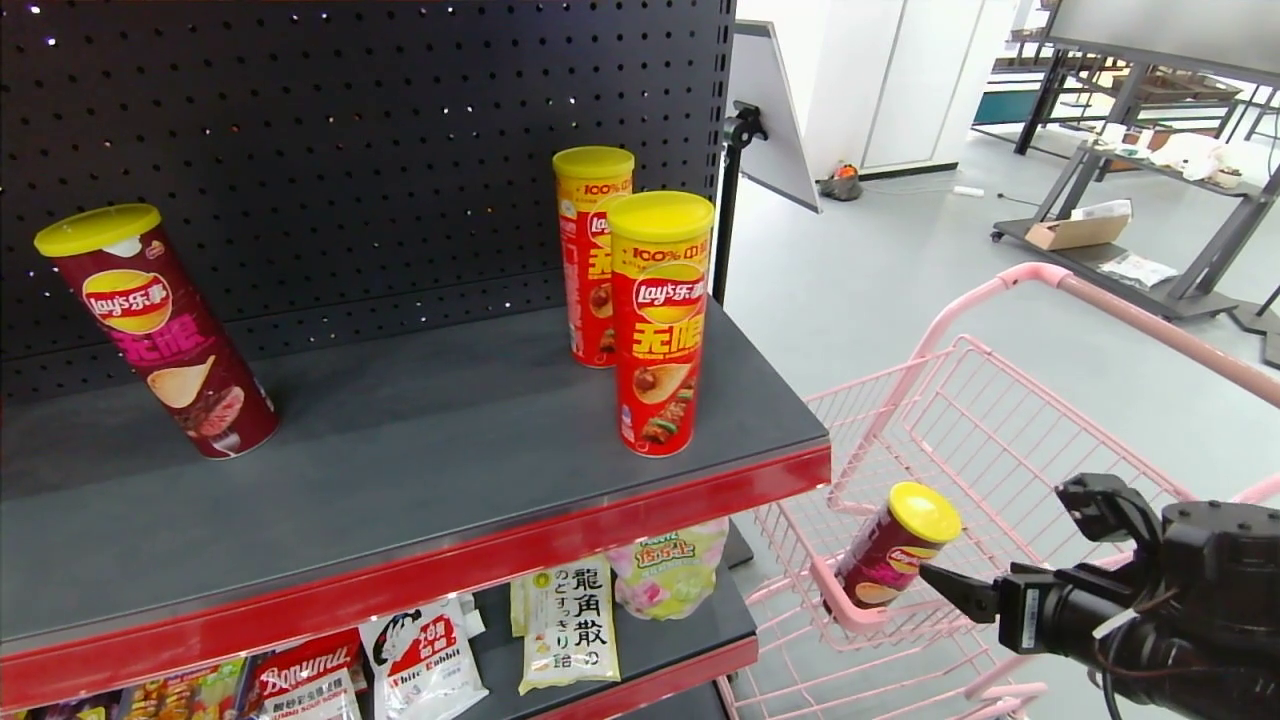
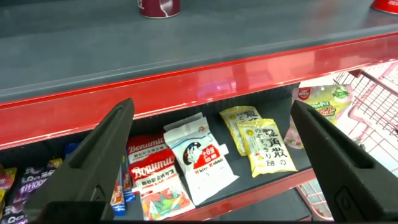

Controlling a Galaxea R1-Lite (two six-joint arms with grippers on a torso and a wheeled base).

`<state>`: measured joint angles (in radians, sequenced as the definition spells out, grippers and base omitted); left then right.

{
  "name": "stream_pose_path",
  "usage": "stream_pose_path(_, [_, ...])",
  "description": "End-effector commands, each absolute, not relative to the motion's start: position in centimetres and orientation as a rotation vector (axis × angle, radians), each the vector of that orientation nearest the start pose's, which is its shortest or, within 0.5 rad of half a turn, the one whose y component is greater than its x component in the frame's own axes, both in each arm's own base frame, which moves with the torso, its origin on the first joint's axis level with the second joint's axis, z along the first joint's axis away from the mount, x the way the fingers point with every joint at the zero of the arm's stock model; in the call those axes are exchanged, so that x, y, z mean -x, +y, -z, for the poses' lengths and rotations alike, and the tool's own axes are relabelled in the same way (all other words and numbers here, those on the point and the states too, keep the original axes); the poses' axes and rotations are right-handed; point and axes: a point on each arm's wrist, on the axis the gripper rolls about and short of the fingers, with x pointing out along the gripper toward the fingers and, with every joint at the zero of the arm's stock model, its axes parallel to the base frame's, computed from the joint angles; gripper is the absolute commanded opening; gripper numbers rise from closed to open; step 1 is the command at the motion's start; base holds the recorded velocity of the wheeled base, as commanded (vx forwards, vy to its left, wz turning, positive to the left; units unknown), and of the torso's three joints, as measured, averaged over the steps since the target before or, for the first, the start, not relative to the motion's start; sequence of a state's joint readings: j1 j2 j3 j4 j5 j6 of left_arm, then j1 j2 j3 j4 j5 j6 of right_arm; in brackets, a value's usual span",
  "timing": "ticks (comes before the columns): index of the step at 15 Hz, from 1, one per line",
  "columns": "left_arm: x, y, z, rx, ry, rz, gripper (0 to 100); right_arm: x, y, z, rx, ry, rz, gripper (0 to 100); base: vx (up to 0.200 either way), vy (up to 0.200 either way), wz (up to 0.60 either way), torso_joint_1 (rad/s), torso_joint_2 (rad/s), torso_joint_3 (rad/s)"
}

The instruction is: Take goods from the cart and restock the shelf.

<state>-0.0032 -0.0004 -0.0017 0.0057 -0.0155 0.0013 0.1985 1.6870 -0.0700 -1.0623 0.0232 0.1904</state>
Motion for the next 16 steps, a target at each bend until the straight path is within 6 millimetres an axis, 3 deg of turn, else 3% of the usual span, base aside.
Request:
stream_pose_path(1, [2.3,0.0,-7.5,0.000,0.005,0.018,100,-19.5,4.2,-5.5,-0.127,0.622,-0.168,100,0.000,0.000,0.00,0.000,0.00,0.000])
stream_pose_path(8, [2.3,0.0,-7.5,-0.002,0.005,0.018,100,-23.5,4.9,-3.5,-0.102,0.628,-0.104,100,0.000,0.000,0.00,0.000,0.00,0.000])
stream_pose_path(16, [2.3,0.0,-7.5,-0.002,0.005,0.018,100,-25.6,5.8,-1.4,-0.084,0.602,-0.102,100,0.000,0.000,0.00,0.000,0.00,0.000])
